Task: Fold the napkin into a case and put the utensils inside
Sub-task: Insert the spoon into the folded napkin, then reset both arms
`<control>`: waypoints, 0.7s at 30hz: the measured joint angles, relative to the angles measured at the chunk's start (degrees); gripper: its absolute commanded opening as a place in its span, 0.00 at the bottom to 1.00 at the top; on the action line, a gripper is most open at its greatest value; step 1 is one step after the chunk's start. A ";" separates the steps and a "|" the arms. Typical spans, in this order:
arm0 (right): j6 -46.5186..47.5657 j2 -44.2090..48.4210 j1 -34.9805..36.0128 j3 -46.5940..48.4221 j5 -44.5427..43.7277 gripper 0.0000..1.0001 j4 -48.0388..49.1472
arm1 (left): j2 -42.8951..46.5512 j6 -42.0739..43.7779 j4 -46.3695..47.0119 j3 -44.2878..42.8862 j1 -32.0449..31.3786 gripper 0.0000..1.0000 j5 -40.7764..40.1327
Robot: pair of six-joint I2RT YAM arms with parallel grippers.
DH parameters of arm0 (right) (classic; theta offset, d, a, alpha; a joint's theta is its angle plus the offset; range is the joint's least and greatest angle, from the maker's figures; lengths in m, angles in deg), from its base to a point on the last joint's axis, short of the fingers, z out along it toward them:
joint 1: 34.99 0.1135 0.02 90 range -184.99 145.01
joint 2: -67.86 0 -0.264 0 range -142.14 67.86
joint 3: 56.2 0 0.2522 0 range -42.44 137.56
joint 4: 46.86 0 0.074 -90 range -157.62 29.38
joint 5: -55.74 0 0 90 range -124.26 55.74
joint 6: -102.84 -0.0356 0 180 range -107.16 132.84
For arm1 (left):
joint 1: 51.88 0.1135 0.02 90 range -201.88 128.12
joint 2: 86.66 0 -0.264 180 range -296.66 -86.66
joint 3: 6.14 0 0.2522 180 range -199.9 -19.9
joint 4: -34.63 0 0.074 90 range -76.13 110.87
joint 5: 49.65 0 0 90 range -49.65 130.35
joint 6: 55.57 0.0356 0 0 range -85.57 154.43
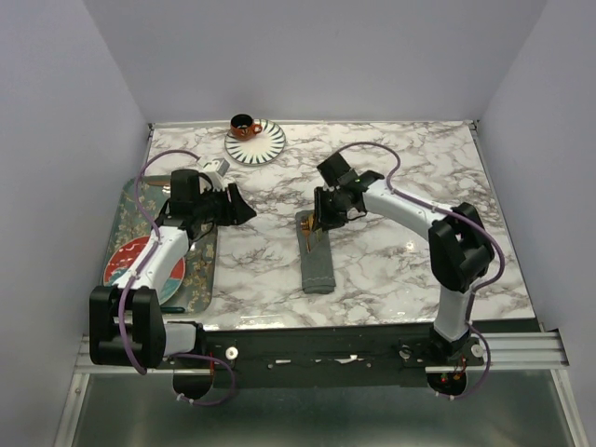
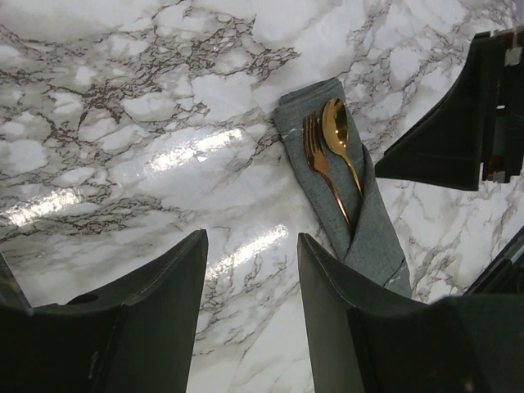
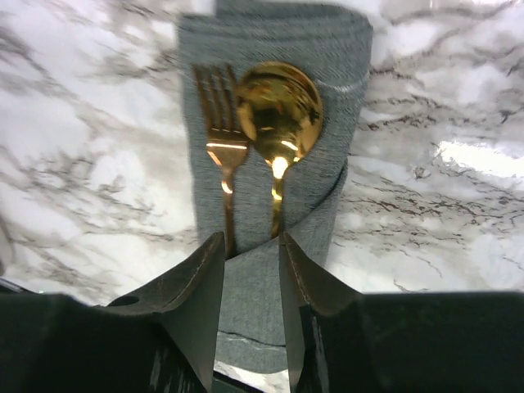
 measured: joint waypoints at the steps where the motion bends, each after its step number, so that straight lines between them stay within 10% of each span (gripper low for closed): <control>1: 0.61 0.66 0.00 0.59 -0.24 0.43 -0.31 | 0.11 0.94 -0.90 -0.79 -0.13 0.58 0.04; 12: 14.10 20.33 -3.43 1.86 -6.91 0.60 3.02 | 2.12 13.38 -12.76 -16.41 -5.73 0.62 -0.04; 14: 16.70 24.98 -5.86 -0.02 -7.78 0.71 4.37 | 2.12 16.46 -15.50 -19.69 -7.91 0.74 -0.59; 15: 17.97 27.15 -7.48 -1.20 -7.82 0.77 5.11 | 2.08 17.99 -16.90 -21.20 -9.05 0.98 -1.01; 17: 20.39 31.41 -11.17 -3.82 -7.85 0.96 6.14 | 2.03 20.48 -19.78 -23.91 -11.17 0.99 -1.70; 21: 25.07 38.25 -16.04 -10.62 -7.89 1.00 7.28 | 0.70 24.20 -26.86 -28.22 -12.61 0.99 -2.10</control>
